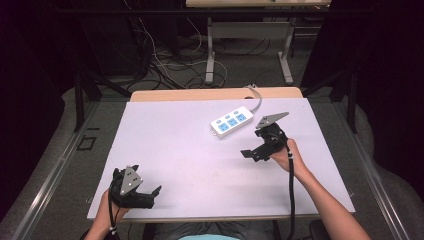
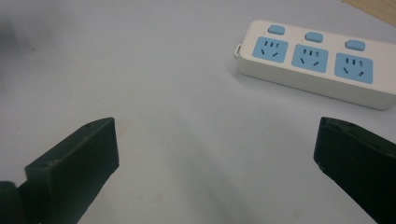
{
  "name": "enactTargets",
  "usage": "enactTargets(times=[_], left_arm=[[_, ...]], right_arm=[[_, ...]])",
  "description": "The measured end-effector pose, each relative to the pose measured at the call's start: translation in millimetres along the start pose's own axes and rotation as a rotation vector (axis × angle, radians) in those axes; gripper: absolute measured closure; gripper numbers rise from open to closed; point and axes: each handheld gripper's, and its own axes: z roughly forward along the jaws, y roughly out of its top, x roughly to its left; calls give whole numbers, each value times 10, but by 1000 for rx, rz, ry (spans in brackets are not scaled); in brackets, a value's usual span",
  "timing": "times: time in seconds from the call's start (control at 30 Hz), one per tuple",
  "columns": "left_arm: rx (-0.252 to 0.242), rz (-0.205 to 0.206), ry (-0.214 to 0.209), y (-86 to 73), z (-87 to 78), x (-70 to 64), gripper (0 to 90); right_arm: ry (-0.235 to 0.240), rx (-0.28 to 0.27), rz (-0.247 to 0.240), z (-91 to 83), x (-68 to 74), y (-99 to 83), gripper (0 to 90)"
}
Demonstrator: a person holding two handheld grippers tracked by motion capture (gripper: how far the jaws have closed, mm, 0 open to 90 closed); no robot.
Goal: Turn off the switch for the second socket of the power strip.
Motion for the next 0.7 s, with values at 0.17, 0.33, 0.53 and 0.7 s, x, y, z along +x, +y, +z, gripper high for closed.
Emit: enactTargets(times=[0.17, 0.33, 0.53, 0.7], left_arm=[[0, 1, -2, 1, 1, -4, 2], [0, 2, -3, 3, 2, -2, 2], [-1, 2, -5, 4, 5, -3, 2], [-1, 1, -1, 4, 5, -1, 2]], right_arm=[[-11, 3, -16, -75, 99, -144, 0], [-15, -3, -18, -158, 204, -294, 0], [-23, -7, -24, -237, 313, -439, 0], [-20, -1, -29, -285, 373, -538, 0]])
